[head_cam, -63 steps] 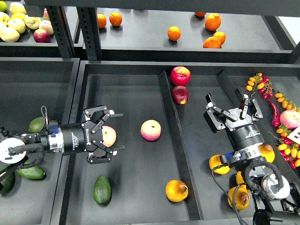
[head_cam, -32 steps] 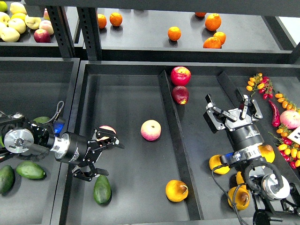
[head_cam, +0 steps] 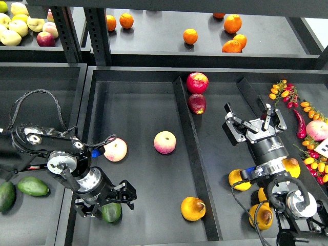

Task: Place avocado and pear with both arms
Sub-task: 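Lower the open left gripper down around the avocado, then close the left gripper on the avocado, then lift the avocado and carry it into the bin of avocados, then open the left gripper to release the avocado among the avocados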

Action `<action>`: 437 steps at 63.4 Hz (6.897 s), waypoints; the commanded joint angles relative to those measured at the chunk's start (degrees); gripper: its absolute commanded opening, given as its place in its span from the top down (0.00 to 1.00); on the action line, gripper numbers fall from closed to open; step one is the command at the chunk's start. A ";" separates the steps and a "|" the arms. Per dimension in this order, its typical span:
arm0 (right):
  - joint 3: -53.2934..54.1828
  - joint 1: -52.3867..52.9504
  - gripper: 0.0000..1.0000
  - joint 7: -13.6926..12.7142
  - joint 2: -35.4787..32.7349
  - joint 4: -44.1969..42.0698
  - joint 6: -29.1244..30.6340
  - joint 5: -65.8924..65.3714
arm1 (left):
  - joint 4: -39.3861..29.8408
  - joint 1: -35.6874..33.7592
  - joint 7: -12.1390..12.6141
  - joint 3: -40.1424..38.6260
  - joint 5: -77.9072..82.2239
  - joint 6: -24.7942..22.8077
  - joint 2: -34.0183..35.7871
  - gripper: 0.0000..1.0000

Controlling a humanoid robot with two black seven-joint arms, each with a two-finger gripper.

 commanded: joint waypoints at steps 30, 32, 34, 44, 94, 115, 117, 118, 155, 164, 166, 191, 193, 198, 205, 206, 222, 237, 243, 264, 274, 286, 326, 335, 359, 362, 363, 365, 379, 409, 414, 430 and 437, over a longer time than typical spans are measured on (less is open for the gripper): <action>0.09 0.00 0.00 0.01 0.00 0.09 0.09 0.10 | 9.06 -3.00 0.01 8.62 0.23 -0.24 -9.67 0.01; 0.09 0.00 0.00 0.01 0.00 0.09 0.09 0.10 | 9.77 -2.91 0.01 8.71 0.23 -0.24 -10.19 0.01; 0.09 0.00 0.00 0.01 0.00 0.09 0.09 0.10 | 10.73 -2.82 0.01 8.79 0.23 -0.24 -10.81 0.01; 0.18 0.00 0.00 0.01 0.00 0.09 0.09 0.10 | 13.20 -2.38 0.01 9.50 -0.30 -0.77 -12.83 0.01; 1.50 0.00 0.00 -0.08 0.00 0.36 0.18 0.19 | 16.19 1.31 0.01 11.34 0.40 -0.60 -14.15 0.01; 1.76 0.00 0.00 -0.08 0.00 0.36 0.18 0.19 | 18.82 3.33 0.01 12.31 0.31 -0.68 -14.24 0.01; 1.76 0.00 0.00 -0.08 0.00 0.36 0.18 0.19 | 19.09 3.42 0.01 12.31 0.31 -0.68 -14.24 0.01; 1.76 0.00 0.00 -0.08 0.00 0.36 0.18 0.19 | 19.09 3.42 0.01 12.31 0.31 -0.68 -14.24 0.01; 1.67 0.00 0.00 -0.17 0.00 0.36 0.18 0.19 | 20.05 4.65 0.01 12.22 0.49 -1.65 -14.24 0.03; 1.76 0.00 0.00 -0.17 0.00 0.27 0.18 0.19 | 21.46 5.26 0.01 11.87 0.66 -3.76 -14.24 0.05; 1.76 0.00 0.00 -0.17 0.00 0.36 0.18 0.19 | 21.81 5.35 0.01 11.78 0.75 -4.11 -14.24 0.07; 1.76 0.00 0.00 -0.17 0.00 0.27 0.18 0.19 | 23.31 6.14 0.01 11.34 0.67 -6.71 -14.24 0.14; 1.76 0.00 0.00 -0.17 0.00 0.27 0.18 0.19 | 23.83 6.23 0.01 11.17 0.75 -6.71 -14.24 0.15; 1.76 0.00 0.00 -0.17 0.00 0.27 0.18 0.19 | 24.62 6.50 0.01 11.08 0.66 -6.71 -14.24 0.16; 1.76 0.00 0.00 -0.17 0.00 0.27 0.18 0.19 | 25.41 6.67 0.01 10.73 0.66 -6.71 -14.24 0.17; 1.76 -0.08 0.00 -0.17 0.00 0.27 0.18 0.19 | 25.42 6.67 0.01 10.73 0.66 -6.71 -14.24 0.17; 1.67 0.00 0.00 -0.17 0.00 0.01 0.18 0.19 | 25.42 7.20 0.01 10.38 0.58 -6.71 -14.24 0.23; 1.76 -0.08 0.00 -0.17 0.00 0.01 0.18 0.19 | 26.03 7.37 0.01 9.41 0.49 -6.71 -14.24 0.39; 1.76 0.00 0.00 -0.17 0.00 -0.08 0.27 0.19 | 26.29 7.55 0.01 8.71 0.05 -6.71 -14.24 0.51; 1.76 -0.08 0.00 -0.17 0.00 -0.08 0.27 0.19 | 26.38 8.08 0.01 6.69 -0.56 -6.71 -14.24 0.73; 2.02 -0.08 0.00 -0.17 0.00 -0.08 0.27 0.19 | 26.38 7.81 0.01 6.69 -1.88 -6.71 -14.24 0.81; 2.02 -0.08 0.00 -0.17 0.00 -0.08 0.27 0.19 | 26.29 6.41 0.01 6.25 -1.97 -6.71 -14.24 0.81; 1.32 0.35 0.00 -0.52 0.00 -0.08 0.36 0.37 | 24.01 -3.79 0.01 4.40 -1.36 -6.71 -1.68 0.80; 1.06 1.85 0.00 -0.61 0.00 0.09 0.36 0.37 | 21.73 -4.93 0.01 4.57 -1.36 -6.71 2.37 0.79; -1.58 7.38 0.00 -0.61 0.00 0.01 -2.81 0.01 | 20.85 -4.58 0.01 5.28 1.19 -6.71 10.90 0.78; -1.84 7.47 0.00 -0.61 0.00 0.01 -2.81 0.01 | 20.93 -3.97 0.01 5.28 1.63 -6.71 11.16 0.78; -1.93 7.47 0.00 -0.61 0.00 0.01 -2.81 0.01 | 20.93 -3.88 0.01 5.28 1.72 -6.71 11.16 0.78; -2.11 7.56 0.00 -0.61 0.00 0.01 -2.81 0.01 | 20.93 -3.52 0.01 5.28 2.25 -6.71 11.25 0.78; -2.72 7.47 0.00 -0.61 0.00 0.09 -2.81 -0.07 | 22.16 0.43 0.01 5.28 3.83 -6.71 12.83 0.77; -3.51 7.39 0.00 -0.61 0.00 0.45 -2.46 -0.07 | 30.33 5.62 0.01 3.96 6.47 -6.71 11.87 0.75; -3.69 7.39 0.00 -0.61 0.00 0.36 -2.45 -0.07 | 31.13 5.97 0.01 3.96 6.55 -6.71 11.16 0.75; -4.13 7.30 0.00 -0.61 0.00 0.36 -2.28 -0.07 | 35.25 8.16 0.01 2.82 6.73 -6.71 8.35 0.75; -4.13 7.30 0.00 -0.61 0.00 0.36 -2.28 -0.07 | 36.67 8.52 0.01 2.29 7.17 -6.71 7.29 0.74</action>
